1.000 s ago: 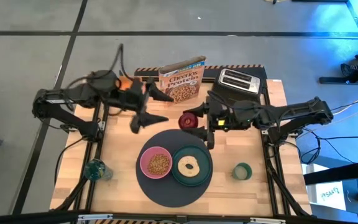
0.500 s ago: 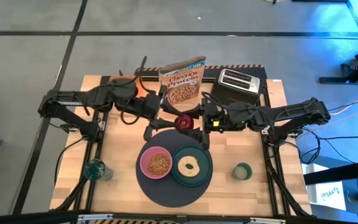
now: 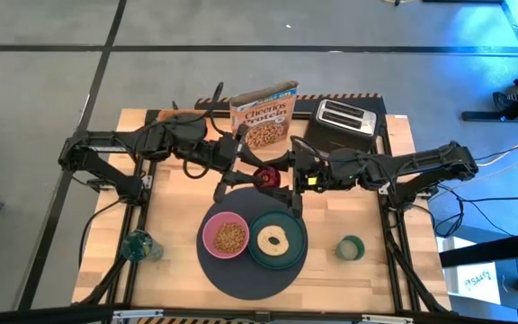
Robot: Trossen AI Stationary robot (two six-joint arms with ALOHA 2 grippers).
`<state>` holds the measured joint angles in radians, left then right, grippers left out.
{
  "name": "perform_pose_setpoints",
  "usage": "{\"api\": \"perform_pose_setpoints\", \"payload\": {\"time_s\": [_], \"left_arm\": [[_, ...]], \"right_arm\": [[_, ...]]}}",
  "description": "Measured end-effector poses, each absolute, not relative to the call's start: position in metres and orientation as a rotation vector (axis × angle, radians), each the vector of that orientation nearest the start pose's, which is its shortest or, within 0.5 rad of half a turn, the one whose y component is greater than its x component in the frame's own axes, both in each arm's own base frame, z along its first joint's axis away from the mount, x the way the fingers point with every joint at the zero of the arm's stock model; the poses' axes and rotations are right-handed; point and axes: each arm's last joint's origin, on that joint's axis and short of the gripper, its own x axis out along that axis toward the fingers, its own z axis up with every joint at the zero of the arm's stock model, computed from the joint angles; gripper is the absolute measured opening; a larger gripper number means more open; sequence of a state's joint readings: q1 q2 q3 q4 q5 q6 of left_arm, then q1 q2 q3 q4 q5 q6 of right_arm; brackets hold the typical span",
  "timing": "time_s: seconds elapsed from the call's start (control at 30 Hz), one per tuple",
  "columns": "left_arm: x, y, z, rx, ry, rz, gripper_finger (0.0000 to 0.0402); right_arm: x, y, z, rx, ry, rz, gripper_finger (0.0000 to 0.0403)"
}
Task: Arrange a breakfast setting
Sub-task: Put the apple on the green plate
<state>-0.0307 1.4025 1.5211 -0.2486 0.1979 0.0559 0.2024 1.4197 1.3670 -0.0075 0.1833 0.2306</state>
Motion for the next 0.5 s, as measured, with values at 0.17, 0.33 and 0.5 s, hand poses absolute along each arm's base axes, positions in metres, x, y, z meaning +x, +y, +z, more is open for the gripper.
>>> {"api": "perform_pose_setpoints", "payload": {"time_s": [0.17,0.33,0.5], "left_arm": [[0.3069,-0.0149,0.4398,0.063,0.122,-0.236,0.0082],[0.3065,-0.0148,0.4395,0.121,0.114,-0.296,0.0012],[0.3066,-0.0155,0.4394,0.127,0.113,-0.302,0.0006]], "right_arm": [[0.3186,0.0598,0.4059,0.219,0.058,0.007,0.0293],[0.3186,0.0599,0.4060,0.224,0.057,0.007,0.0293],[0.3185,0.0601,0.4061,0.237,0.057,0.008,0.0293]]}}
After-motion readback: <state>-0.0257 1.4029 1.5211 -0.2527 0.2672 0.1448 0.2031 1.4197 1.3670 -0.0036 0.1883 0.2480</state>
